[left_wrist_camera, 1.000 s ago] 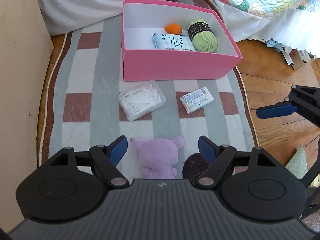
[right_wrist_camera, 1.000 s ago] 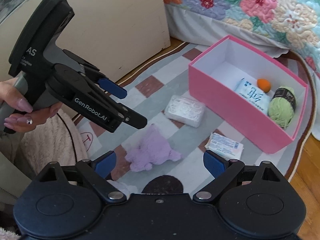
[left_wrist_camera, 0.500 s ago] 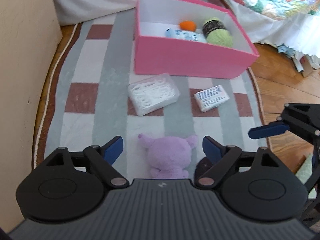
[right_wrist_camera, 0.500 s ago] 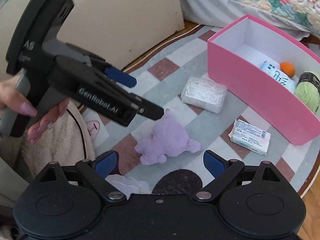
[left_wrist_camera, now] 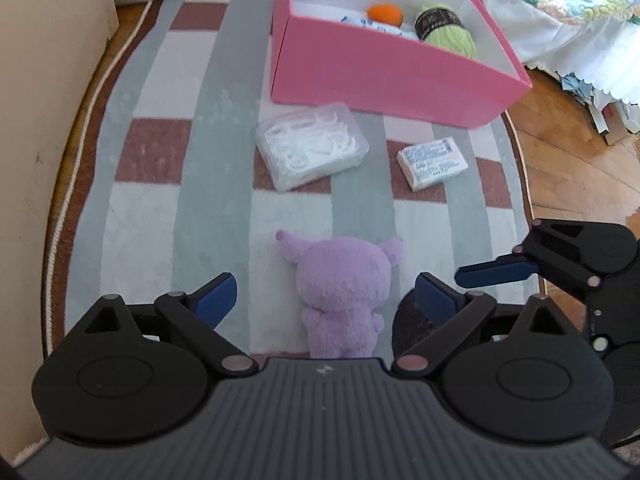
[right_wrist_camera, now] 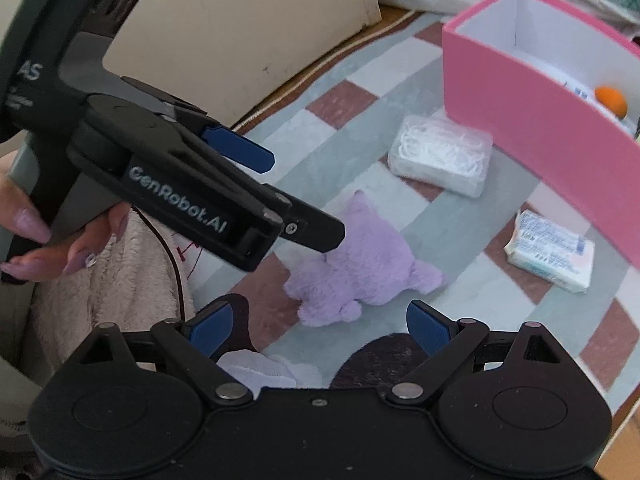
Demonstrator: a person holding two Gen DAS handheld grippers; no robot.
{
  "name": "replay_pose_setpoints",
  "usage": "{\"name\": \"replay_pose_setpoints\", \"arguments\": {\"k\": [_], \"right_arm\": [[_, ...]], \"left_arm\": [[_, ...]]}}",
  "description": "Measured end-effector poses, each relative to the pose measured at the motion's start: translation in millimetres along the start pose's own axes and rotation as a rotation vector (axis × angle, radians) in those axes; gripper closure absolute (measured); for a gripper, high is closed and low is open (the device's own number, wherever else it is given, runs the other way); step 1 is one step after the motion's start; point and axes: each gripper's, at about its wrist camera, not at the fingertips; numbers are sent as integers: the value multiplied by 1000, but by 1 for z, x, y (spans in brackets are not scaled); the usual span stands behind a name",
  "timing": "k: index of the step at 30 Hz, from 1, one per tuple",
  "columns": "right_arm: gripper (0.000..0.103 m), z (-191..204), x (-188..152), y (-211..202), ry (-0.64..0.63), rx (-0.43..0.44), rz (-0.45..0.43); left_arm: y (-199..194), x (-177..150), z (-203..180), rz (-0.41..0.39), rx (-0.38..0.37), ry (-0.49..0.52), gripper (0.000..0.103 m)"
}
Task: Organize objects
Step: 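Move the open left gripper down over the purple plush toy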
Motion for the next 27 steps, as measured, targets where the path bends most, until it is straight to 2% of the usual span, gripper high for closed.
{"name": "replay_pose_setpoints", "arguments": {"k": [13, 17, 23, 27], "right_arm": [[7, -20, 2, 37, 182, 45, 68], [7, -21, 2, 46, 192, 29, 73], [7, -25, 5, 57, 250, 28, 82], [7, -25, 7, 63, 271, 34, 67]], "left_arm": [[20, -4, 8, 64, -45, -29, 6], [24, -5, 14, 68, -82, -60, 6], [30, -9, 20, 77, -99, -91, 6], [30, -10, 25, 52, -120, -124, 9]]}}
Point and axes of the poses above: each gripper's, at about its wrist camera, not at the fingertips, and y roughly the way its jaws point, z to its left, x to its top, and after that the axes turned 14 degrees about y, right-handed
